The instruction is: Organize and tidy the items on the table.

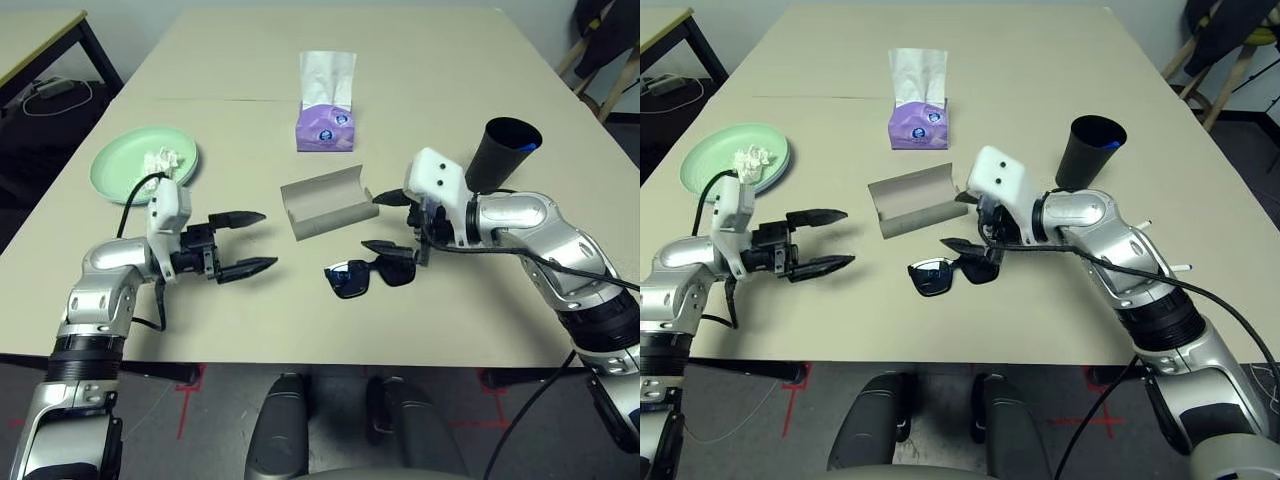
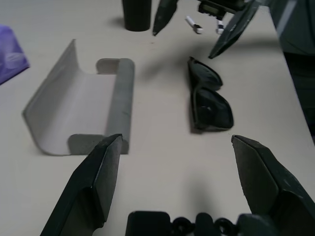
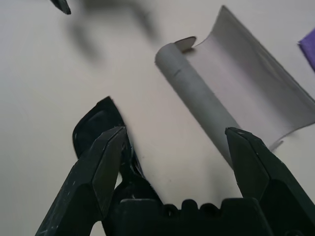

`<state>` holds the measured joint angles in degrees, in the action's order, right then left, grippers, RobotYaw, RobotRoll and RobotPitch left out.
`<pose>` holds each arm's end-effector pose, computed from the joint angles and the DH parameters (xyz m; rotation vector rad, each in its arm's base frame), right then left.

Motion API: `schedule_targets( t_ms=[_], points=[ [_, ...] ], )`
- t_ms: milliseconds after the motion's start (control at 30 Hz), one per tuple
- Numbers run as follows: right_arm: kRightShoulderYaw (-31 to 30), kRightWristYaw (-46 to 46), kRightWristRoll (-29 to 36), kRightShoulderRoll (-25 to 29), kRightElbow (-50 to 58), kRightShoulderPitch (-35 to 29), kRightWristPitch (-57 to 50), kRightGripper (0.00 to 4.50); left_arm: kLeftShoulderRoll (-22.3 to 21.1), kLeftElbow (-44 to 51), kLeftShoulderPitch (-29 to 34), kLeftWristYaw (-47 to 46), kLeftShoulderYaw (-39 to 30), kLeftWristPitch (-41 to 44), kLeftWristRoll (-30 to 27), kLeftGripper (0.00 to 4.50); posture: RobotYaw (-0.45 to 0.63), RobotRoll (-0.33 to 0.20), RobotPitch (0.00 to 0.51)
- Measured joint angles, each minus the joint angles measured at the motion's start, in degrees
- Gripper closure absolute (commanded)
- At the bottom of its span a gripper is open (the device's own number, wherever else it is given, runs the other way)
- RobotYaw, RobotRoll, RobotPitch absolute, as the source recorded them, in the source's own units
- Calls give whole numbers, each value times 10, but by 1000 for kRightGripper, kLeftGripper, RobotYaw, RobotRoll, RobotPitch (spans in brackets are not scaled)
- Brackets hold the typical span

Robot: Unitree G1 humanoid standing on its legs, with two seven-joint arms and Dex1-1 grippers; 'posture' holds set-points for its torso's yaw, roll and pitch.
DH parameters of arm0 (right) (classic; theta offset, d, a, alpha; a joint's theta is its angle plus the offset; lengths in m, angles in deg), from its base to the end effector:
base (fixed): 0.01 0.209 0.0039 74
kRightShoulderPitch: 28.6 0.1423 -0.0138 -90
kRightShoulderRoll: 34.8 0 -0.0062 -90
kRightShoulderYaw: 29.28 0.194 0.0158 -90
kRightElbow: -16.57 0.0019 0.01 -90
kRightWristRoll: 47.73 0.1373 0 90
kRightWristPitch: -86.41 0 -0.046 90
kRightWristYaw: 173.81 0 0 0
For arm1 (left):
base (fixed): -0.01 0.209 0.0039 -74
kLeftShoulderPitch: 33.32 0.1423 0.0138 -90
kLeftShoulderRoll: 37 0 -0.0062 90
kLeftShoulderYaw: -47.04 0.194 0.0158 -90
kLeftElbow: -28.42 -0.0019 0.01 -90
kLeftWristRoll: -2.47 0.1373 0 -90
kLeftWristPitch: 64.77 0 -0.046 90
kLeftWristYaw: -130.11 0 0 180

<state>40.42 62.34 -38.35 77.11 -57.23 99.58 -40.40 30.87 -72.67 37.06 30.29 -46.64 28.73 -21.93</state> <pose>0.2728 -0.1590 0.2026 -0.7025 0.1742 1.1969 0.2628 0.2834 0.1319 0.2694 0.0241 -1.2873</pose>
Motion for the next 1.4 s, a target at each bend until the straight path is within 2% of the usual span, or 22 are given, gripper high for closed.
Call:
schedule_targets(
  t_ms=[200,367,633,800,933,1400],
  points=[
    [-69,26,-45,34,42,75,-65,0,1,13,1,27,16,-28,-3,18,190,0,191],
    [-130,60,-63,42,75,141,-141,0,0,13,3,43,24,-45,-3,18,187,0,189],
    [-191,80,-64,32,81,181,-210,0,-1,13,9,69,33,-60,-3,18,181,0,198],
    [-213,89,-70,33,79,190,-207,0,-1,16,12,76,36,-63,-5,18,178,0,198],
    [-238,104,-94,41,64,195,-163,0,3,18,10,77,37,-76,-9,18,177,0,196],
    [-255,137,-158,20,19,201,-92,0,17,18,-2,75,38,-111,-13,18,183,0,187]
  ],
)
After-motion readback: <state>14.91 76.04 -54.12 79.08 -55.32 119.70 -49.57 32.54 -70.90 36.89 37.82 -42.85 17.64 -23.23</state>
